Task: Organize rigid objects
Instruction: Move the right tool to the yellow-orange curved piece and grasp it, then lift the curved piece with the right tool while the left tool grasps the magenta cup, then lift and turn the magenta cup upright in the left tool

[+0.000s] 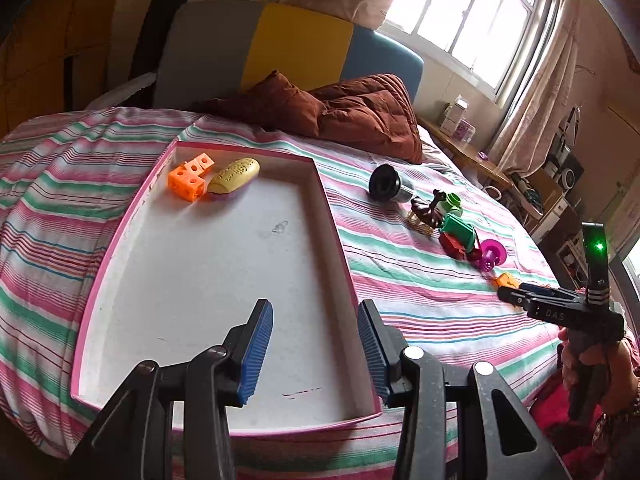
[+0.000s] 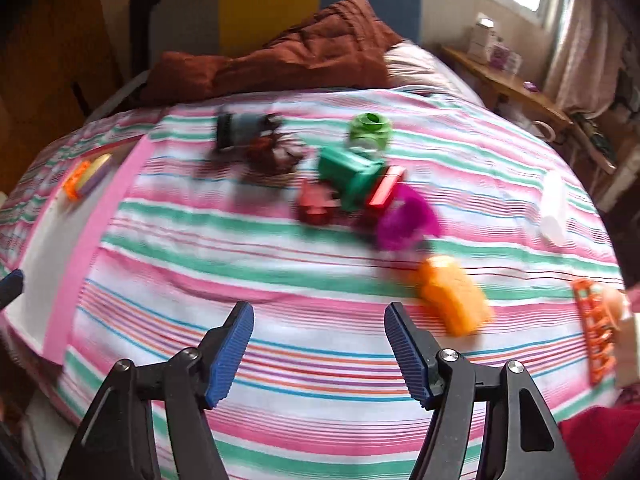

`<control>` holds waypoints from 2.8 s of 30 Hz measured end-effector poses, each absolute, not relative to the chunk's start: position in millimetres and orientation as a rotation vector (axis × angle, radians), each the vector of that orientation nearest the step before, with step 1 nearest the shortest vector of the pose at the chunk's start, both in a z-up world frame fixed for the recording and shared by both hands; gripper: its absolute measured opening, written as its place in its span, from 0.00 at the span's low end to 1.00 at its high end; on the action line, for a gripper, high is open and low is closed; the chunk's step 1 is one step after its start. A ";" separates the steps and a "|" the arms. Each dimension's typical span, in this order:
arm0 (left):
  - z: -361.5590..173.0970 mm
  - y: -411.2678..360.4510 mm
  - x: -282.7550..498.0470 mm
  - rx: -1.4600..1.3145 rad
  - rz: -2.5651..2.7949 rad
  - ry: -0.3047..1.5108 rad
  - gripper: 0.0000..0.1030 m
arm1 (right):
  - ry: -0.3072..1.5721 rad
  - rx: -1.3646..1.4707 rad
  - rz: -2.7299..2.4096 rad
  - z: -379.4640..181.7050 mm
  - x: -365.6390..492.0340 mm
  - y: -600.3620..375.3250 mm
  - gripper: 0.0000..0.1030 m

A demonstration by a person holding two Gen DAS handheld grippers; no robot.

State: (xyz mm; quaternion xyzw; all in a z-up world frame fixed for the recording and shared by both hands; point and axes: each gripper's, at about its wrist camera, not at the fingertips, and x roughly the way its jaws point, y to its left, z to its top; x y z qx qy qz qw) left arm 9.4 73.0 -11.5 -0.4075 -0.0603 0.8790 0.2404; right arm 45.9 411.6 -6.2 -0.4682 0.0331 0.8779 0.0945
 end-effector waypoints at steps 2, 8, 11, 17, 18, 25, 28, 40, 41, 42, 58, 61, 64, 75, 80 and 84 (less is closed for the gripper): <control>-10.8 76.5 9.7 -1.121 2.392 -0.171 0.43 | 0.097 -1.331 2.570 -1.3 50.7 436.4 0.75; -3.6 88.6 11.9 -1.131 2.348 -0.201 0.43 | 0.134 -1.299 2.502 1.6 49.3 497.5 0.77; -1.1 97.2 15.0 -1.133 2.333 -0.179 0.43 | 0.130 -1.347 2.520 -7.9 42.7 504.5 0.77; 2.1 111.3 22.8 -1.137 2.317 -0.123 0.43 | 0.143 -1.332 2.599 -28.5 38.0 497.7 0.73; 2.5 113.3 23.3 -1.138 2.316 -0.115 0.43 | 0.139 -1.347 2.600 -30.9 37.4 496.9 0.70; 5.2 132.3 25.4 -1.140 2.290 -0.083 0.43 | 0.144 -1.465 2.568 -42.4 36.0 491.4 0.27; 6.9 146.2 27.5 -1.138 2.271 -0.047 0.43 | 0.203 -1.465 2.566 -40.0 36.8 492.5 0.27; 14.8 238.8 29.7 -1.086 2.150 0.093 0.43 | 0.363 -1.419 2.355 -37.9 47.9 532.2 0.27; 14.1 249.4 28.4 -1.085 2.138 0.097 0.43 | 0.371 -1.413 2.344 -37.5 48.6 534.6 0.26; 13.0 258.6 26.7 -1.088 2.129 0.105 0.43 | 0.381 -1.410 2.334 -37.2 49.5 537.0 0.27; -55.2 407.5 -17.0 -1.212 1.938 0.179 0.43 | 0.630 -1.420 2.284 -38.4 53.2 565.3 0.27; -64.7 413.0 -27.0 -1.248 1.967 0.151 0.43 | 0.648 -1.421 2.284 -38.6 53.0 566.7 0.26; -62.0 418.6 -27.2 -1.193 1.971 0.135 0.43 | 0.669 -1.425 2.288 -38.5 52.2 568.1 0.26; -63.9 431.5 -17.0 -1.141 1.966 0.254 0.31 | 0.706 -1.428 2.294 -39.8 50.7 572.2 0.26; -53.9 410.1 -8.8 -1.159 1.966 0.244 0.30 | 0.682 -1.430 2.297 -39.7 49.6 569.6 0.27; -45.6 391.1 -6.1 -1.190 1.977 0.241 0.30 | 0.673 -1.430 2.297 -39.8 50.2 568.4 0.27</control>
